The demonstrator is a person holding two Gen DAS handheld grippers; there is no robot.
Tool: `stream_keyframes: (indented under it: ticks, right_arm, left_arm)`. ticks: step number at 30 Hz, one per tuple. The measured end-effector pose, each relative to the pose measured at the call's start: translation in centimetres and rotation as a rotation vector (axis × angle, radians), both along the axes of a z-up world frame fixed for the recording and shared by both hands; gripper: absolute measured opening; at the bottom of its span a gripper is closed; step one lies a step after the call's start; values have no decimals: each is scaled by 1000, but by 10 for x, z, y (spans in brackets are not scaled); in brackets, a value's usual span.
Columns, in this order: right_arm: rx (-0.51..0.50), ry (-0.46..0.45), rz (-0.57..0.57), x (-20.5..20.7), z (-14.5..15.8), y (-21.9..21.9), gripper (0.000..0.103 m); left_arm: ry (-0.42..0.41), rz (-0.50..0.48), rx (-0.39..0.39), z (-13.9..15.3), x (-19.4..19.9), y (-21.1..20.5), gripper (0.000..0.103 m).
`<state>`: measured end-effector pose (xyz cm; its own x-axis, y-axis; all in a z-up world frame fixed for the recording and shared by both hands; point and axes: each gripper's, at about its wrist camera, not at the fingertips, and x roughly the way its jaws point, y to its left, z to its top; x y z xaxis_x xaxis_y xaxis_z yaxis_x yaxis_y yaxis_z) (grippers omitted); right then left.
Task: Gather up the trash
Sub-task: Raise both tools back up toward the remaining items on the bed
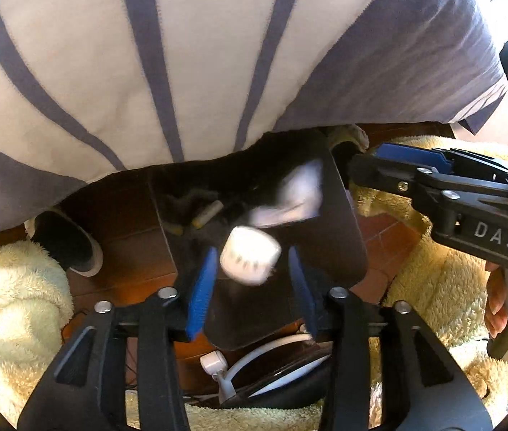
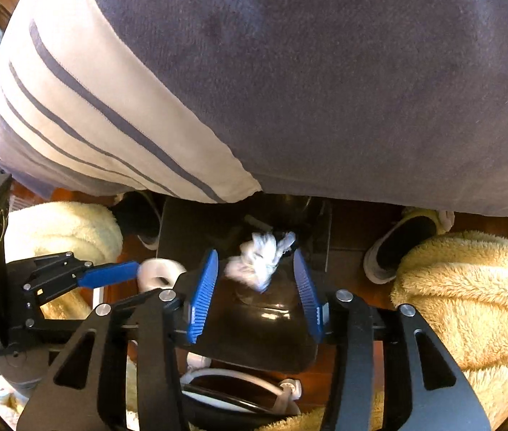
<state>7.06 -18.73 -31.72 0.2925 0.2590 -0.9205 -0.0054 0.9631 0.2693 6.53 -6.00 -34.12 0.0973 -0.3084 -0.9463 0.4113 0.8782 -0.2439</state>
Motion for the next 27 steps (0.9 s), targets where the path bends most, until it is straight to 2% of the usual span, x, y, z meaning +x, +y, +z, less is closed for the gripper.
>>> stream_keyframes:
  ticks: [3,6,8,9,12,15,23,27]
  right_arm:
    - [-4,-13,-7,0,5,-2,51]
    - [-21,-46,-16,-3,16,-5,72]
    - [-47,-81,-28,-4,27,-7,93]
    - [-64,-105,-36,-6,35,-9,95]
    - [-90,-172,-43,-9,57,-13,96]
    - [-91,-230,-48,-14,80,-16,97]
    - [-79,-379,-80,-27,143,-28,99]
    - [-89,-486,-82,-30,182,-29,99]
  left_arm:
    - [-24,7,4,9,-2,0,54]
    - [-61,13,14,23,-2,3,67]
    - [-89,21,19,35,-1,4,74]
    - [-113,24,17,44,-2,6,79]
    - [-186,39,25,71,-1,11,90]
    - [-262,54,27,99,0,17,92]
    - [-450,98,-14,175,-10,29,93]
    - [-536,122,-29,211,-10,37,93]
